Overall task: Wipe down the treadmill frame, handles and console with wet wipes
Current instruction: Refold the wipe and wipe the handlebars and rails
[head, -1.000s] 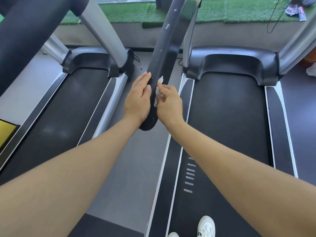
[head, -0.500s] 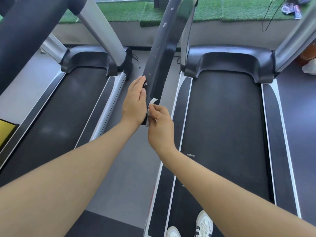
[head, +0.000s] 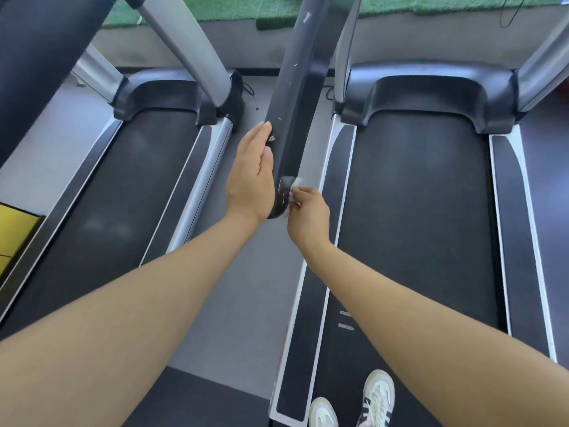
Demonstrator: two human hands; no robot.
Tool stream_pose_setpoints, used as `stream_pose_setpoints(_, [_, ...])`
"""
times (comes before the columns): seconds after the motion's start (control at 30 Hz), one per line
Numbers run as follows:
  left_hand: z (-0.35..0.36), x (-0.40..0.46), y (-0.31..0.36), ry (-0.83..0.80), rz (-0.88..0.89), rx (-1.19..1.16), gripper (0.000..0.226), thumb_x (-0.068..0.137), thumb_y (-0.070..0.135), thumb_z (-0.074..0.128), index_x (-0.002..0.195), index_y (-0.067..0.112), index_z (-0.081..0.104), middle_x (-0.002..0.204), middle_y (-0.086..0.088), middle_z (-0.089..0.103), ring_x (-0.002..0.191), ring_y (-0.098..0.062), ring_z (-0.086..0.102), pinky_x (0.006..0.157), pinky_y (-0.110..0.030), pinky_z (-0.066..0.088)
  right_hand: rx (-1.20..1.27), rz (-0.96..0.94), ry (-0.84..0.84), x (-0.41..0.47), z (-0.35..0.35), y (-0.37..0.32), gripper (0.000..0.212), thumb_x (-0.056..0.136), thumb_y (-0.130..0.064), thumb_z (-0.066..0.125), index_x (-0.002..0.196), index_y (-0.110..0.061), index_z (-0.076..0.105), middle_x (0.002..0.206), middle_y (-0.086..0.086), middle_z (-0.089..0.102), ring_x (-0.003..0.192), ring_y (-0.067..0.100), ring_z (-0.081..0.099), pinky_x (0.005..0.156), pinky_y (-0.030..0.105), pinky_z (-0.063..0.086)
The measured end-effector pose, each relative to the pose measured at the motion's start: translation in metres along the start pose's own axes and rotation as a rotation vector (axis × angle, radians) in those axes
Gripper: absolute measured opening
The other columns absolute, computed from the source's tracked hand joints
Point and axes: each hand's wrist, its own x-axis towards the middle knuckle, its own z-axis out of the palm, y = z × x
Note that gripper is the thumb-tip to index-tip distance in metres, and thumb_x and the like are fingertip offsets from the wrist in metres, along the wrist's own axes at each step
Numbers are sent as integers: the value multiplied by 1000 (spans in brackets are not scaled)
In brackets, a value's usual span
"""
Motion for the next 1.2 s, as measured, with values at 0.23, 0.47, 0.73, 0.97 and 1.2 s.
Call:
stream_pose_setpoints(0.23, [2, 1, -2, 26, 26, 7, 40, 102, 7, 32, 140, 11, 42, 144, 3, 41, 124, 5, 34, 98, 2, 20, -265, -17, 53, 22, 5, 5, 31, 99, -3, 37, 122, 3, 57, 102, 11, 61, 72, 12, 47, 48, 7, 35])
stream_pose_setpoints(0.47, [2, 1, -1, 13, 26, 13, 41, 102, 8, 30, 141, 12, 41, 145, 2, 40, 129, -1, 35, 100, 1, 20, -320, -172, 15, -1, -2, -2, 27, 100, -8, 37, 115, 3, 57, 91, -2, 50, 69, 4, 47, 50, 0, 35])
stream_pose_setpoints(0.73, [-1, 0, 2, -28, -2, -26, 41, 102, 9, 30, 142, 13, 39, 146, 2, 37, 129, 0, 34, 103, -2, 21, -340, -251, -25, -34, -3, -15, 26, 99, -6, 38, 113, 1, 60, 89, -8, 48, 70, 5, 46, 55, 0, 36])
stream_pose_setpoints(0.97, [-3, 2, 0, -63, -27, -82, 41, 102, 7, 30, 143, 11, 37, 149, 1, 33, 130, 1, 30, 106, -4, 19, -197, -331, -18, -51, 2, -27, 20, 100, -11, 42, 102, -2, 59, 83, -13, 49, 67, -1, 48, 57, 5, 38])
stream_pose_setpoints(1.2, [-1, 4, -3, -54, -7, -84, 41, 101, 6, 31, 142, 9, 38, 149, -2, 33, 131, 0, 29, 108, -7, 19, -353, -481, 67, -40, 4, -33, 20, 95, -5, 47, 107, 3, 61, 97, 3, 59, 84, 11, 53, 64, 8, 34])
